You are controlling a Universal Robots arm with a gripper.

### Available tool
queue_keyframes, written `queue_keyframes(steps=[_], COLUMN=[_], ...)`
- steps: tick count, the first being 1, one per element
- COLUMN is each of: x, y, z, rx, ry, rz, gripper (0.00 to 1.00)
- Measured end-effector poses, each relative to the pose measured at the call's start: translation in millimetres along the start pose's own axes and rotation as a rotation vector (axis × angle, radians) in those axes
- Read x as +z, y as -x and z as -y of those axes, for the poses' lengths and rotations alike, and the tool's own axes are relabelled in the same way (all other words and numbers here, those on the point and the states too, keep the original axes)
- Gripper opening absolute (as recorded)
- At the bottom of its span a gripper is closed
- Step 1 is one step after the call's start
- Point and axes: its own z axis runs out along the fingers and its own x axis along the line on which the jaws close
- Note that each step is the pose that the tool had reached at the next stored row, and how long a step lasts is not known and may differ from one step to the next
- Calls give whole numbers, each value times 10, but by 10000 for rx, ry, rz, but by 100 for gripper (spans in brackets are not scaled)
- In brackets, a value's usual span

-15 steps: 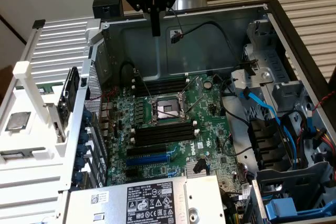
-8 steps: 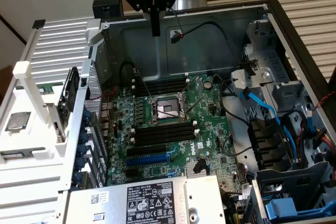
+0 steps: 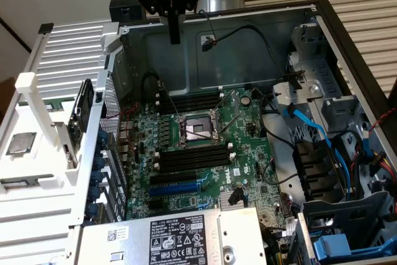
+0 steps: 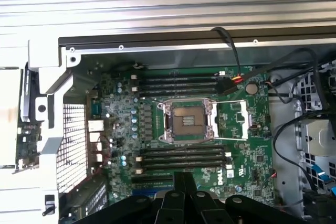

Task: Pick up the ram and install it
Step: 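Reach for the ram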

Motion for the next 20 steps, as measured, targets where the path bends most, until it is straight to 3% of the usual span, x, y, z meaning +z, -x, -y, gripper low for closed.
queue_keyframes(steps=[20], x=[-19], y=[-768], z=[54], rx=[-6], ry=[10], rz=[134], gripper=[11])
